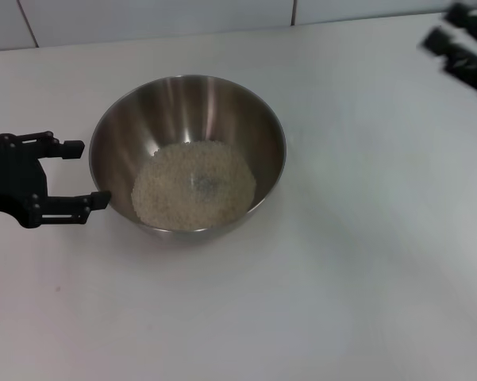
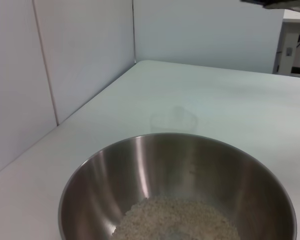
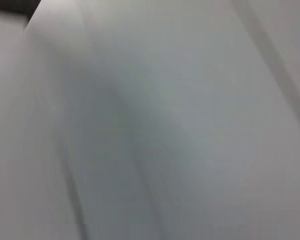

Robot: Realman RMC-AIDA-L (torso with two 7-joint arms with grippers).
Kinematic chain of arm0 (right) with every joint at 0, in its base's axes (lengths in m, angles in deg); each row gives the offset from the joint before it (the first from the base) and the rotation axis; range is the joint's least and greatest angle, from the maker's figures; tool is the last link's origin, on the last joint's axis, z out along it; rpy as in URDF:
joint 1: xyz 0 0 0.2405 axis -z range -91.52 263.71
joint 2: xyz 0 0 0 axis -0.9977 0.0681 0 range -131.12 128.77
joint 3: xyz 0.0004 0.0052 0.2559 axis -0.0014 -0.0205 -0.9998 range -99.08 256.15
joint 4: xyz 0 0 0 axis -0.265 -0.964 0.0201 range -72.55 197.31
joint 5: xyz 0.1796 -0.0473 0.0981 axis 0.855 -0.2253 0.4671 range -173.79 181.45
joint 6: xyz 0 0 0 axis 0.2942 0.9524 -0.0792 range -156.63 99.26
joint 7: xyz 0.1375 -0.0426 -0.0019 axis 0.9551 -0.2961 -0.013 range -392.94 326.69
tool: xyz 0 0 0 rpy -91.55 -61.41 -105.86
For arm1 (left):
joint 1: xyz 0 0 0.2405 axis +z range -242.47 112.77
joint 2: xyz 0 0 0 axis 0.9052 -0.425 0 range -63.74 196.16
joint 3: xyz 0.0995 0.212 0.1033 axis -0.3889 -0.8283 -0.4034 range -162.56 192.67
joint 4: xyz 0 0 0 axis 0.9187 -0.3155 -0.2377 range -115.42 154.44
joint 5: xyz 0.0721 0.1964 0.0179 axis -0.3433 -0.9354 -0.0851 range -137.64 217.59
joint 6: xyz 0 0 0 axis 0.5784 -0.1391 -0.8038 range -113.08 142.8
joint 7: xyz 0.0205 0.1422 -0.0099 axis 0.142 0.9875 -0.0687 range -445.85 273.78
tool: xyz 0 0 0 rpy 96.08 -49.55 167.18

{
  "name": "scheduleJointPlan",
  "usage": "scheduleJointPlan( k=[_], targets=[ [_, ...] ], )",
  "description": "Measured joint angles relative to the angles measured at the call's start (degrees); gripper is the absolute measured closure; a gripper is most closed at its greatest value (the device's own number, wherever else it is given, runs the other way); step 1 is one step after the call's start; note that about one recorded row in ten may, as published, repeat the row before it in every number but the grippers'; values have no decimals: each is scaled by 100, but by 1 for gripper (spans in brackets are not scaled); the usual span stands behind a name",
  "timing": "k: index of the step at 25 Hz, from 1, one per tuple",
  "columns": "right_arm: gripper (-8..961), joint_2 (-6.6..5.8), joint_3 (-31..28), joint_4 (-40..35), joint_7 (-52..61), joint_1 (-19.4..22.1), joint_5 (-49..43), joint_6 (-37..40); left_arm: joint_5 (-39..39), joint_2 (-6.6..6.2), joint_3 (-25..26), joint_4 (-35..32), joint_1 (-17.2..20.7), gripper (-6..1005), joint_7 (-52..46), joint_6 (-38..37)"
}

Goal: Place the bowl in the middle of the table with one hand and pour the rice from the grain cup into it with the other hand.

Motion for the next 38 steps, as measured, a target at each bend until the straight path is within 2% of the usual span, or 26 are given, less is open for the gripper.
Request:
scheduleJointPlan(
  k=[2, 4, 7, 11, 14, 19, 38],
  targets=[
    [121, 158, 889, -989, 494, -185, -50, -272, 0, 0, -1, 0, -4, 167, 1, 0],
    [121, 272, 2024, -1848, 1037, -249, -106, -638, 0, 0, -1, 0, -4, 167, 2, 0],
    [121, 263, 3477, -2631, 1857, -255, -178, -1091, -2, 0, -1, 0, 1, 167, 3, 2],
    [121, 264, 4562, -3484, 2657, -387, -812, -1289, -27, 0, -1, 4, -10, 167, 3, 12],
    [121, 263, 4876, -3662, 2975, -537, -1078, -1309, -34, 0, -1, 7, -21, 167, 3, 13],
    [121, 254, 5070, -3697, 3076, -629, -1183, -1418, -35, 0, -1, 60, -33, 167, 59, 18],
    [120, 290, 5135, -3702, 3044, -526, -1206, -1527, -35, 0, -2, 89, -45, 167, 86, 21]
  ],
)
